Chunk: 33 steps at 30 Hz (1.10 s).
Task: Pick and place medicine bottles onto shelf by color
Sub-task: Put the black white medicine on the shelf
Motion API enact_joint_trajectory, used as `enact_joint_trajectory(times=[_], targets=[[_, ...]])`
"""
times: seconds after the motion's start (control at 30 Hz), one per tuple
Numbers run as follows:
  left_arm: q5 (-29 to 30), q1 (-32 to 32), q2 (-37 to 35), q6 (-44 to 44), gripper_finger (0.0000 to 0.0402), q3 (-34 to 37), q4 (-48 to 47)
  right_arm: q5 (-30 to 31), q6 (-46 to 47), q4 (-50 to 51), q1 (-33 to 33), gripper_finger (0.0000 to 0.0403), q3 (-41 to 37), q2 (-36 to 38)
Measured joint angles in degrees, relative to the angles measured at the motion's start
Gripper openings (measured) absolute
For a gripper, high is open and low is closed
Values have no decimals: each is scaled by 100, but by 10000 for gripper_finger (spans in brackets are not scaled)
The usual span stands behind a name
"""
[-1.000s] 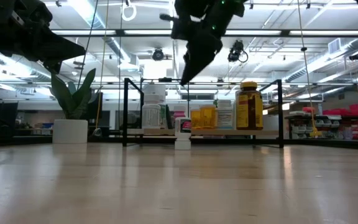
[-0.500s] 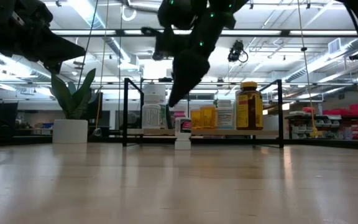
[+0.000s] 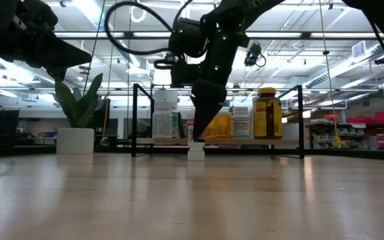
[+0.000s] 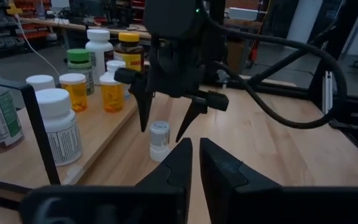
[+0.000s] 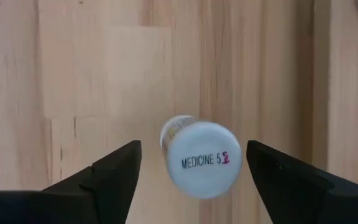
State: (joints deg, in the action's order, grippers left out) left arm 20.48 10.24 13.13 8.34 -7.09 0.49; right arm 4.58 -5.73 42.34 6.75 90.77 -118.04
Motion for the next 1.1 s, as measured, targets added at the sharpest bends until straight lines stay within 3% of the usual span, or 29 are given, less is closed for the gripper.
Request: enact_joint_trajectory(times=[0.53, 0.83, 1.1], targets=[[-1, 1, 0, 0, 34, 0, 7, -163, -219, -366, 100, 166, -101, -101], [0, 1, 0, 0, 35, 0, 9, -123, -497, -573, 121, 183, -101, 172], [1, 0, 0, -110, 30, 0, 75, -168, -558, -904, 131, 173, -250, 709]])
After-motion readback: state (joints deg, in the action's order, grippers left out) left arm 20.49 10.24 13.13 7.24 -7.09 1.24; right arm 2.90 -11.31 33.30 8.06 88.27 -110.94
